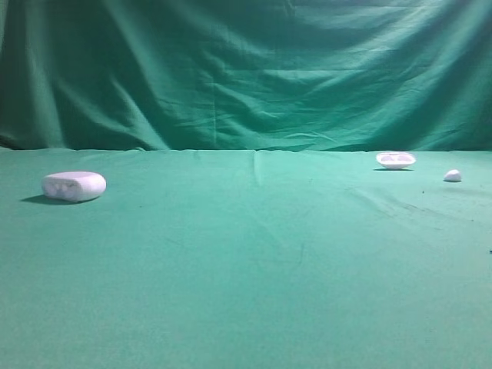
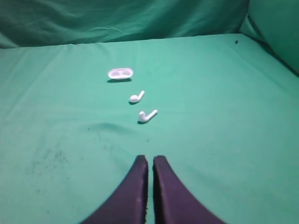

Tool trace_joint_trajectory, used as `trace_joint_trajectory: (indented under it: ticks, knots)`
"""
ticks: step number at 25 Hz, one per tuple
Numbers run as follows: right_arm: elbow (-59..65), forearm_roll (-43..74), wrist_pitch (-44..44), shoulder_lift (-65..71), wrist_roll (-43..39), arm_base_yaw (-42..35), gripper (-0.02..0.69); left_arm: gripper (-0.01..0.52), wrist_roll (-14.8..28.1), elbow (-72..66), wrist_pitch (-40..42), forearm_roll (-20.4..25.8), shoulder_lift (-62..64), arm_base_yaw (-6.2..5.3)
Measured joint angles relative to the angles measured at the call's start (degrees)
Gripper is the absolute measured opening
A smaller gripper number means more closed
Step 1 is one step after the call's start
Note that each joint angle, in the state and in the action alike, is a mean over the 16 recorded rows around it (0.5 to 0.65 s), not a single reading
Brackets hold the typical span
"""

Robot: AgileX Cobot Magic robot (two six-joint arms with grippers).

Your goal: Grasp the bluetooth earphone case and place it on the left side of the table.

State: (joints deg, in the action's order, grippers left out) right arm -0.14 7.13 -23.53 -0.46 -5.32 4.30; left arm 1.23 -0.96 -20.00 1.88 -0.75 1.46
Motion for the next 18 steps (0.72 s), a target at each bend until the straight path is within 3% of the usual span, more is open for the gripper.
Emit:
trace_joint_trajectory:
  ticks: [18]
  knots:
    - [1.38,-0.01,0.72,-0.25,0.0,-0.54,0.0,0.0,0.0,0.0,0.0,0.0,0.0,0.0]
